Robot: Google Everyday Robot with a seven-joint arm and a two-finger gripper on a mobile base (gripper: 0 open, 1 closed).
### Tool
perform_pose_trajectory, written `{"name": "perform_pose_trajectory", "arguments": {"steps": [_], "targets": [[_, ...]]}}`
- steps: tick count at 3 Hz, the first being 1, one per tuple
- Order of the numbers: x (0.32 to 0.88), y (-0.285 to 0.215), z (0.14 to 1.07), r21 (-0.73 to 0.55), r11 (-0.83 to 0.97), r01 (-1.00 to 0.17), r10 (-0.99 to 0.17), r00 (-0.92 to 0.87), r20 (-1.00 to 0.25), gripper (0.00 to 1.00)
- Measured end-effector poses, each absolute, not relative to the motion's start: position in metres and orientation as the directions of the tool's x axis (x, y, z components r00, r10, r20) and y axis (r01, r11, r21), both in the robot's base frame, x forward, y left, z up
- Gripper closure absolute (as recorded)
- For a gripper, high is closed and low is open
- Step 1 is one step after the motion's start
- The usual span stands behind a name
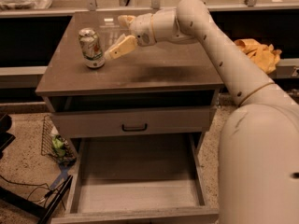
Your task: Place 7up can into middle drawer
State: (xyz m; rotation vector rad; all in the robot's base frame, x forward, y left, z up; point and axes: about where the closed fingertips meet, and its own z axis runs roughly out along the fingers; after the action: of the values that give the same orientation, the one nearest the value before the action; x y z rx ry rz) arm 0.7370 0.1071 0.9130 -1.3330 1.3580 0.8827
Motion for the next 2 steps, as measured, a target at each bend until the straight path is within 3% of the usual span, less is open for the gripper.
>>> {"name": "perform_pose_trajectory", "arguments": {"steps": [1,2], "targets": [[0.765,0.129,0.913,-0.120,0.111,-0.987,-0.195,0.097,-0.976,0.00],[0.767,0.158,0.913,-0.068,0.045,-0.997,-0.133,0.061,-0.989,0.17]]}}
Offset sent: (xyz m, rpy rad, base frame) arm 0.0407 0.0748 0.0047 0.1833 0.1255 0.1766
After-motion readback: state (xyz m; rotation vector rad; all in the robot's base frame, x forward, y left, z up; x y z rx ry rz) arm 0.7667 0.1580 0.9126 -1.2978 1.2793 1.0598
